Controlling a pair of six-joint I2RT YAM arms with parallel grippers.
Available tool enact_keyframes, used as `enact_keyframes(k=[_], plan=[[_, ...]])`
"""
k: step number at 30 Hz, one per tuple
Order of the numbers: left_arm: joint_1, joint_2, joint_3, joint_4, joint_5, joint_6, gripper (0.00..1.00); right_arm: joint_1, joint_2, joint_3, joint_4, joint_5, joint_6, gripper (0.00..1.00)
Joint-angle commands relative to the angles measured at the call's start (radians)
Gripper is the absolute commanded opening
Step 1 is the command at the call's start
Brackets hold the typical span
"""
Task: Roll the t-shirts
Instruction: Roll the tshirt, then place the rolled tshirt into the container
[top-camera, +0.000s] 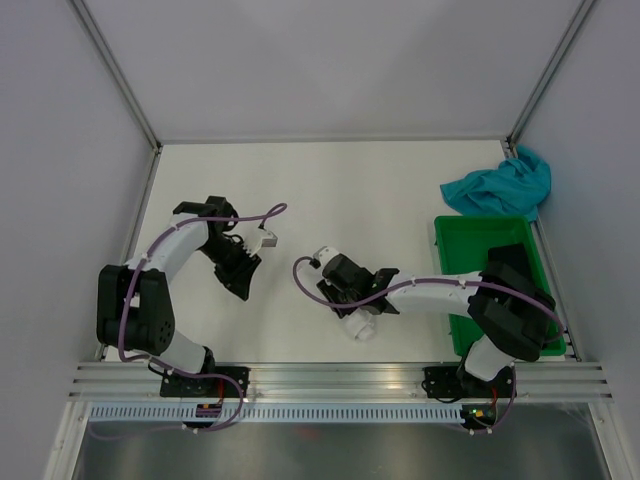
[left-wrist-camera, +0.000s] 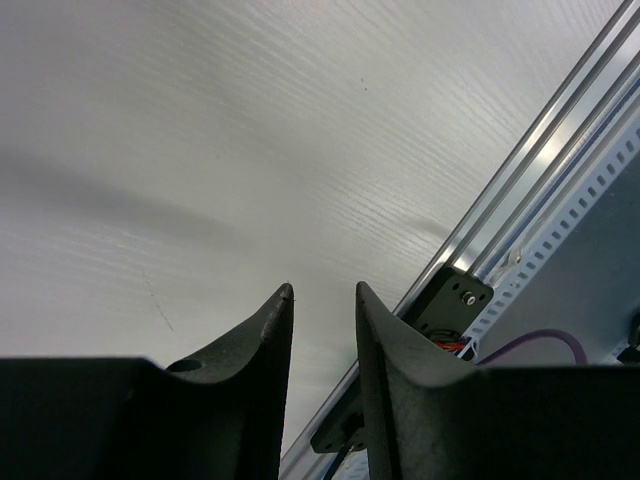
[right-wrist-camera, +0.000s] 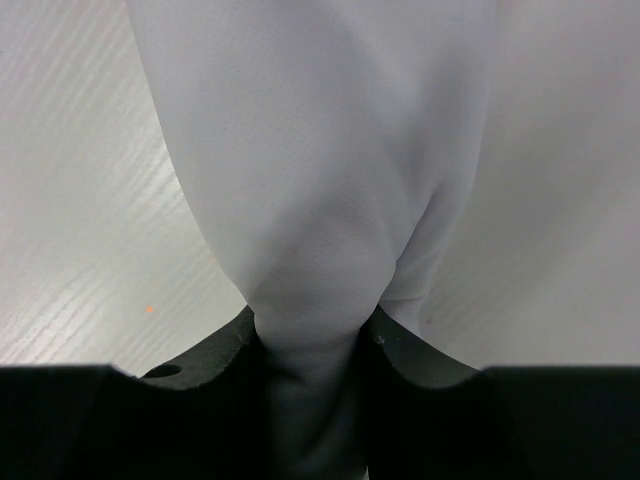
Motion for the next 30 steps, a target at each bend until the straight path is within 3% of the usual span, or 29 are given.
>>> enact_keyframes(k=[1,11,18,30], plan=[[0.004,-0.012,0.022,0.050,0.022,-0.075,0.37,-0.048,-0.026,-0.068,-0.092,0.010,0.057,0.00],[0.004,-0.040,0.021,0.076,0.055,-0.073,0.37,-0.212,-0.250,-0.200,-0.026,-0.039,0.118,0.00],[0.004,-0.049,0.015,0.082,0.067,-0.062,0.37,-0.361,-0.414,-0.249,0.016,-0.111,0.077,0.00],[0.004,-0.051,0.012,0.091,0.078,-0.056,0.37,-0.515,-0.433,-0.246,0.056,-0.278,0.027,0.00]])
